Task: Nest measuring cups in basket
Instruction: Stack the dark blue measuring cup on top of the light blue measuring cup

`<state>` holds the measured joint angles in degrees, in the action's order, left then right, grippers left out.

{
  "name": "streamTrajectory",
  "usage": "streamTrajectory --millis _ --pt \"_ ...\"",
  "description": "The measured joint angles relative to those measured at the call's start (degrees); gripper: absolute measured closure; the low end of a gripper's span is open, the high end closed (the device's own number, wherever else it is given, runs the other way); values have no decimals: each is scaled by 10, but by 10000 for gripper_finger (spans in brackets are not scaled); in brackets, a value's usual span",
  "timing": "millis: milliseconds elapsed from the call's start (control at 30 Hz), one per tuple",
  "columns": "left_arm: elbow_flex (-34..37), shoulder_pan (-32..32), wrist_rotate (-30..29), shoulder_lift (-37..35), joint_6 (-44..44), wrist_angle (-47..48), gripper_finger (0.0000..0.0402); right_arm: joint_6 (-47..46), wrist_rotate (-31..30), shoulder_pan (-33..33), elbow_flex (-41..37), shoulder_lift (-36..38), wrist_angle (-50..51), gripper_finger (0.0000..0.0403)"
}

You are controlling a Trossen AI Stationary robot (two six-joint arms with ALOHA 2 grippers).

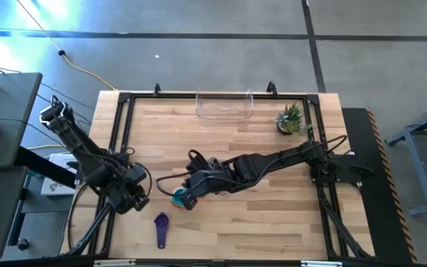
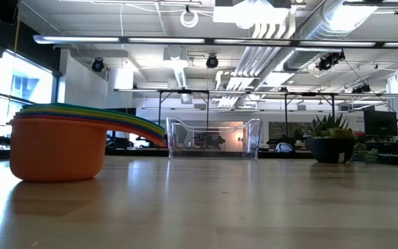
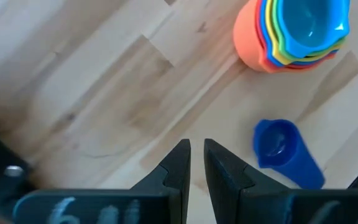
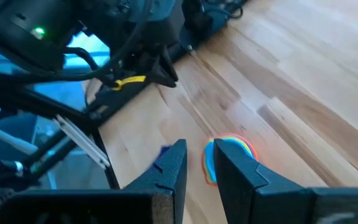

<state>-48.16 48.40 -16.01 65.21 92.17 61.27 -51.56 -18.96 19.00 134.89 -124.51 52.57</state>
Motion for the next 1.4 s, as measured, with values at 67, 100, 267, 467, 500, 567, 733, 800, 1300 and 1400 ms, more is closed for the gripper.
streamTrajectory --millis 67,100,267,467,500,567,733,800,1300,1400 --pt "0 0 -5 -16 -14 17 367 -1 -11 -2 0 0 -14 331" --pt "0 0 -10 -25 -20 28 367 -7 -18 -3 0 0 -23 331" --pt "0 0 -18 -57 -75 66 367 -25 -33 -3 0 0 -74 331" --pt "0 0 -18 -82 -122 81 367 -24 -60 -4 0 0 -137 326" --pt "0 0 -19 -86 -129 82 367 -21 -60 -6 0 0 -148 322" --pt "0 0 -18 -91 -143 82 367 -20 -60 -8 0 0 -164 308" --pt "0 0 -21 -105 -155 84 367 -39 -71 -16 0 0 -187 270" --pt "0 0 -27 -110 -154 84 367 -44 -66 -19 0 0 -216 263" --pt "0 0 -27 -157 -142 133 367 4 12 -22 0 0 -362 261" --pt "0 0 -27 -172 -129 139 367 7 14 -19 0 0 -378 261"
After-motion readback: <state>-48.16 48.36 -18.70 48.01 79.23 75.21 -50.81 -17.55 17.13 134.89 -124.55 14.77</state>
